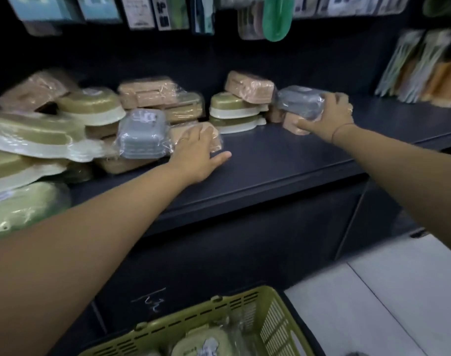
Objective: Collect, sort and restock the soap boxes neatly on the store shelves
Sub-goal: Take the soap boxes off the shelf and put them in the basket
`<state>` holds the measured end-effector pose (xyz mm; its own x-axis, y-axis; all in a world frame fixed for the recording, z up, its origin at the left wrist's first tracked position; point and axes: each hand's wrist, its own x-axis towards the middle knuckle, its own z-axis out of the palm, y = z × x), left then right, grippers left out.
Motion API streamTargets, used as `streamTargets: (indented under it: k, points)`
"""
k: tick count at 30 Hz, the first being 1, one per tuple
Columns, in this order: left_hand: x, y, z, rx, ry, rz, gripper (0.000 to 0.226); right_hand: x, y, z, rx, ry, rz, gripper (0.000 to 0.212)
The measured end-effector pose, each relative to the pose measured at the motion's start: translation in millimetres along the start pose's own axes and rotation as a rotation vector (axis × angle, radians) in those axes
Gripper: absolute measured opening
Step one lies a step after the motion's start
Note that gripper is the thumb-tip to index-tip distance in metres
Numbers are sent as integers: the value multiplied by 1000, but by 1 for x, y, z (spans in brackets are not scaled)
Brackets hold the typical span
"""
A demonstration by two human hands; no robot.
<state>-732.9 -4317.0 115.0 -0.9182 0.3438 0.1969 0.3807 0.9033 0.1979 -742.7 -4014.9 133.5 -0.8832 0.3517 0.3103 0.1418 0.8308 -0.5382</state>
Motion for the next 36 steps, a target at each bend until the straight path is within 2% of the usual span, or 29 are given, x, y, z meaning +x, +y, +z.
streamTargets:
  k: [4,10,14,18,22,29,31,34,36]
  points:
    - [42,-11,19,86,5,-147,86,44,14,8,-78,-5,56,101]
    - [58,-18,22,244,72,-257,84,76,28,16,-11,-45,40,89]
    - [51,-10,12,288,70,-262,92,63,24,27,80,80,24,77]
    - [34,6,6,144,-1,-233,105,30,19,28,160,204,38,73]
    - [12,8,-2,91,-37,-179,105,-16,15,16,224,303,72,74]
    - [-75,14,-15,-139,168,103,100,-99,-8,-26,296,255,9,71]
    - [-118,15,-21,-220,240,160,103,-136,-25,-39,375,208,-112,67]
    - [-203,5,-12,-323,259,208,103,-208,-43,-40,379,-40,-394,65]
    - [-263,-7,9,-348,203,215,102,-247,-38,-37,303,-231,-448,73]
